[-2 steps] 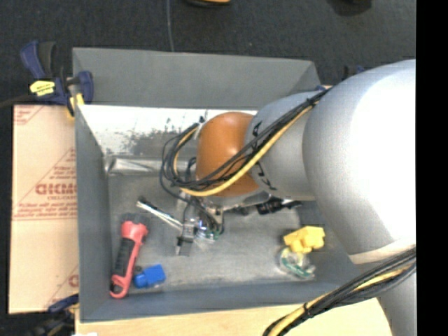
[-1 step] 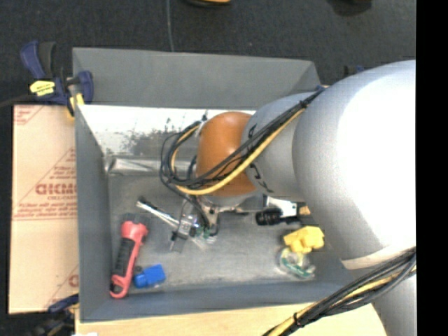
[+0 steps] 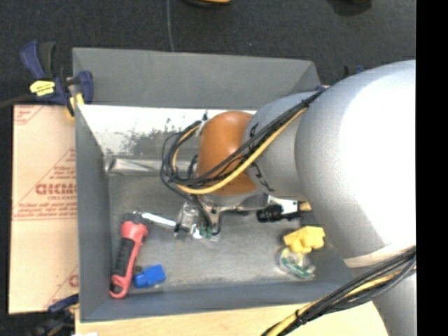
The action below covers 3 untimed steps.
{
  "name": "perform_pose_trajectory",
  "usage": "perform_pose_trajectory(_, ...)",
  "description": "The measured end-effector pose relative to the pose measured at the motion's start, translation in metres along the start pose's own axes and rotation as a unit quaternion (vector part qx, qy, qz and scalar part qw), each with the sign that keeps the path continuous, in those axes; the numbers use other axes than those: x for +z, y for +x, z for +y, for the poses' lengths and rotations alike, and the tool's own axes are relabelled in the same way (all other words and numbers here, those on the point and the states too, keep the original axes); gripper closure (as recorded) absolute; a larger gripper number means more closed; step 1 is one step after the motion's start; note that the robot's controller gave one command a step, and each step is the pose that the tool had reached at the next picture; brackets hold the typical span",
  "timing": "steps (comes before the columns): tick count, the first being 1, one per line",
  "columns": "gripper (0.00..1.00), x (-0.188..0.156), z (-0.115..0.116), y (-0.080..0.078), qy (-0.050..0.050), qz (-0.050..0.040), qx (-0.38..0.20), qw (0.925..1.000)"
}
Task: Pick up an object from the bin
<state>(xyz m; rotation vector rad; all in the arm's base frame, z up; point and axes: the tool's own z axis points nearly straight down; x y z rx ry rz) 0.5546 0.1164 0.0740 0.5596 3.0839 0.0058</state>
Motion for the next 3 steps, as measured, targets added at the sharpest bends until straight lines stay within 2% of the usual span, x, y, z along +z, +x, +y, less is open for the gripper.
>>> perform_pose_trajectory(2, 1.00, -0.005, 0.000, 0.000, -0.001, -0.0013, 0.000, 1.0000)
perform_pose_trajectory(3, 1.00, -0.043, -0.002, 0.001, 0.002, 0.0034, -0.001, 1.0000)
